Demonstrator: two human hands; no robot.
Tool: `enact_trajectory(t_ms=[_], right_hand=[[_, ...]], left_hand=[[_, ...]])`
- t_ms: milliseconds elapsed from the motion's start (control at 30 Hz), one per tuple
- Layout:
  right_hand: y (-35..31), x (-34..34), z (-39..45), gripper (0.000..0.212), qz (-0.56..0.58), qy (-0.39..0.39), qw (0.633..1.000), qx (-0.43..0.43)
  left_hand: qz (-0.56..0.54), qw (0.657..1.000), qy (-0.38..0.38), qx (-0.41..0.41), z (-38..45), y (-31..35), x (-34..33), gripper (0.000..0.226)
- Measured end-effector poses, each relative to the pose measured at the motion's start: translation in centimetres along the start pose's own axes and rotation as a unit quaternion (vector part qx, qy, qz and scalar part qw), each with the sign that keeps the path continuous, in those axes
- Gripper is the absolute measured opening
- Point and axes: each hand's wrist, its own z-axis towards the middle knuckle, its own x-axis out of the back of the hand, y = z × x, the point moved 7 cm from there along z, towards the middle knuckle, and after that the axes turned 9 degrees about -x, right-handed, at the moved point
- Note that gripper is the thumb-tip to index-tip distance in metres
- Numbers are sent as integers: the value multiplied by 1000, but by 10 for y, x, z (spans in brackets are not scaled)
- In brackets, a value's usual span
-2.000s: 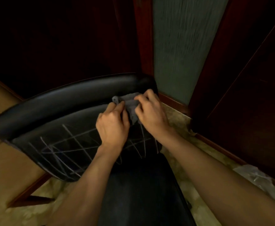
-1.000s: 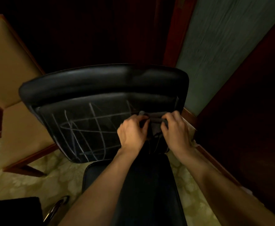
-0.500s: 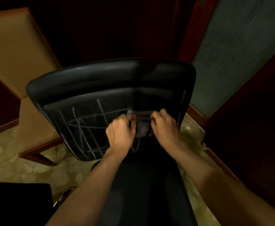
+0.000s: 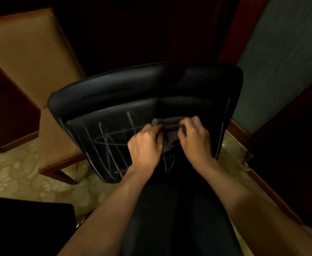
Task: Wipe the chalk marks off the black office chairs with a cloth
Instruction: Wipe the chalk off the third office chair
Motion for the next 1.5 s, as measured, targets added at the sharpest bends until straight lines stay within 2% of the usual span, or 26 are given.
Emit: enact_trajectory(t_ms=[100, 167, 267, 333, 433, 567, 633, 733, 800, 867, 933, 1067, 1133, 1267, 1367, 1500], right_hand=[[4, -13, -21, 13, -16, -94, 995, -19], [-10, 2, -11, 14, 9, -66, 998, -4], [-39, 30, 23, 18, 54, 43, 997, 16], [-51, 28, 34, 19, 60, 58, 996, 10], [-56, 0, 14, 17, 40, 51, 998, 24], [-53, -30, -19, 17, -18, -56, 998, -5], [-66, -19, -16, 18, -12, -56, 998, 6], [-103, 13, 10, 18, 33, 36, 997, 57], [-117, 16, 27, 19, 45, 50, 996, 55], [-123, 3, 27, 17, 27, 38, 997, 58], [-120, -16, 13, 14, -5, 10, 997, 74], [-108, -43, -13, 19, -76, -126, 987, 57], [-116, -30, -7, 19, -63, -114, 989, 70], [-148, 7, 27, 17, 30, 1, 994, 106], [-152, -13, 22, 16, -8, -17, 993, 113], [-133, -63, -25, 17, -92, -140, 979, 118]], left_hand=[[-7, 999, -49, 17, -23, -11, -4, 21], [-23, 1000, -11, 9, -11, -10, 12, 23], [-28, 997, 72, 16, 23, -13, 50, 27], [-24, 996, 83, 22, 33, -19, 57, 27], [-18, 999, 30, 35, 20, -39, 41, 25], [-18, 998, -33, 56, -15, -59, 30, 24], [-20, 999, -1, 41, -14, -58, 45, 22], [-33, 993, 105, 45, 11, -63, 78, 24], [-32, 991, 117, 48, 21, -65, 86, 31], [-19, 996, 73, 44, 19, -72, 77, 40], [-7, 998, 41, 44, 10, -83, 67, 37], [-5, 999, -4, 37, -15, -95, 59, 29], [-21, 999, -5, 26, -19, -92, 64, 28], [-39, 994, 103, 13, 11, -94, 98, 30], [-42, 994, 99, 33, 7, -108, 88, 36], [-65, 994, 33, 76, -47, -131, 52, 34]])
